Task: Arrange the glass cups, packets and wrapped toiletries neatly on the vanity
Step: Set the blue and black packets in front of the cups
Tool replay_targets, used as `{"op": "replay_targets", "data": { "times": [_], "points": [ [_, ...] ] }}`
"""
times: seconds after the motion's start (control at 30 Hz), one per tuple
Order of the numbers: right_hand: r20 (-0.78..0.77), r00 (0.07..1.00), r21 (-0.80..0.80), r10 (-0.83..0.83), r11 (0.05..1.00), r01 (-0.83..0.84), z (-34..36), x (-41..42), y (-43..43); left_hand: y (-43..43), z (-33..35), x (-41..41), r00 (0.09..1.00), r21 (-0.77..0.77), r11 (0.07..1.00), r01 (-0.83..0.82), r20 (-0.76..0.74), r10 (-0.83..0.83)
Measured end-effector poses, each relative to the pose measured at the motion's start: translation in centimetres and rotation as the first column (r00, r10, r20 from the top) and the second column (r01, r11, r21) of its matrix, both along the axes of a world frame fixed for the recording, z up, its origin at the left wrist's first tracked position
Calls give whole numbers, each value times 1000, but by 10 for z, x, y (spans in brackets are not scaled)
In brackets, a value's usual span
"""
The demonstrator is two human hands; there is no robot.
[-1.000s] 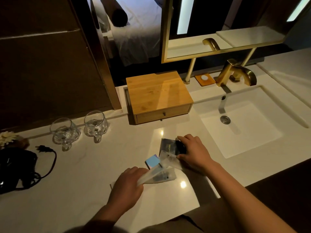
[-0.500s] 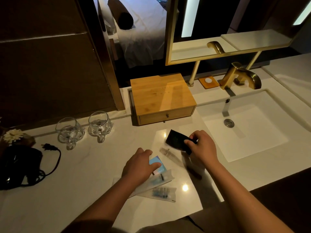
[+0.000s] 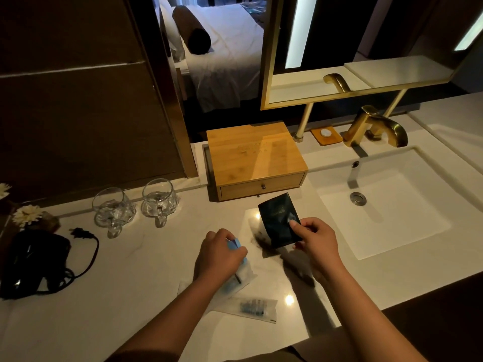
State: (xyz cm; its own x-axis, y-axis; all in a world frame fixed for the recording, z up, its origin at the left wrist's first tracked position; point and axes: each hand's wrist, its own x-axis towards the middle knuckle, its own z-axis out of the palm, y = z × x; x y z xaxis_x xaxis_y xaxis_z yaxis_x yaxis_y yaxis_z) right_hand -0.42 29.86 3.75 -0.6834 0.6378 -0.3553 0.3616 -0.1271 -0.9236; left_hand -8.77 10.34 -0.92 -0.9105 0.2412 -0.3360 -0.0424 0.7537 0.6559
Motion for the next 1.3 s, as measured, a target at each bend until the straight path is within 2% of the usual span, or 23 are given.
{"op": "replay_targets", "data": {
  "times": [0.07, 0.17, 0.23, 0.33, 0.47, 0.6, 0.73, 0.83, 0.93, 1.0, 1.07, 1.1, 1.2, 1.3],
  "points": [
    [1, 999, -64, 32, 997, -32, 2, -4, -10, -20, -3, -6, 994, 138, 984, -113, 14, 112],
    [0, 997, -93, 78, 993, -78, 4, -14, -26, -53, -3, -9, 960, 328, 902, -280, 99, 262],
    [-22, 994, -80, 103, 991, -105, 7, -23, -38, -69, 1, -6, 943, 408, 850, -334, 152, 297],
    [-53, 986, -29, 156, 987, -158, 12, -36, -56, -84, 6, 3, 937, 476, 809, -344, 225, 267],
    [-74, 966, 15, 246, 969, -245, 16, -51, -80, -106, 5, 10, 933, 478, 802, -358, 221, 284],
    [-22, 941, -6, 339, 941, -339, 8, -64, -110, -147, -1, 2, 898, 476, 762, -439, 244, 366],
    [26, 929, 1, 370, 929, -370, -1, -77, -141, -190, -7, -13, 847, 477, 702, -529, 255, 466],
    [33, 922, 20, 385, 922, -386, -6, -85, -157, -212, -9, -23, 833, 496, 671, -551, 275, 481],
    [67, 915, 70, 397, 913, -402, -15, -88, -168, -229, -13, -32, 838, 465, 698, -545, 276, 470],
    [185, 880, 268, 437, 839, -473, -27, -88, -170, -239, -20, -37, 861, 392, 767, -507, 206, 464],
    [324, 827, 489, 460, 667, -563, -36, -84, -172, -244, -20, -36, 902, 247, 870, -427, 48, 429],
    [345, 820, 556, 456, 605, -570, -40, -82, -172, -245, -20, -33, 916, 185, 906, -381, -58, 397],
    [356, 794, 638, 492, 493, -591, -41, -79, -172, -241, -19, -18, 897, 24, 965, -260, -364, 250],
    [450, 698, 651, 557, 331, -684, -41, -79, -174, -227, -16, -10, 892, -166, 960, -225, -431, 134]
  ]
}}
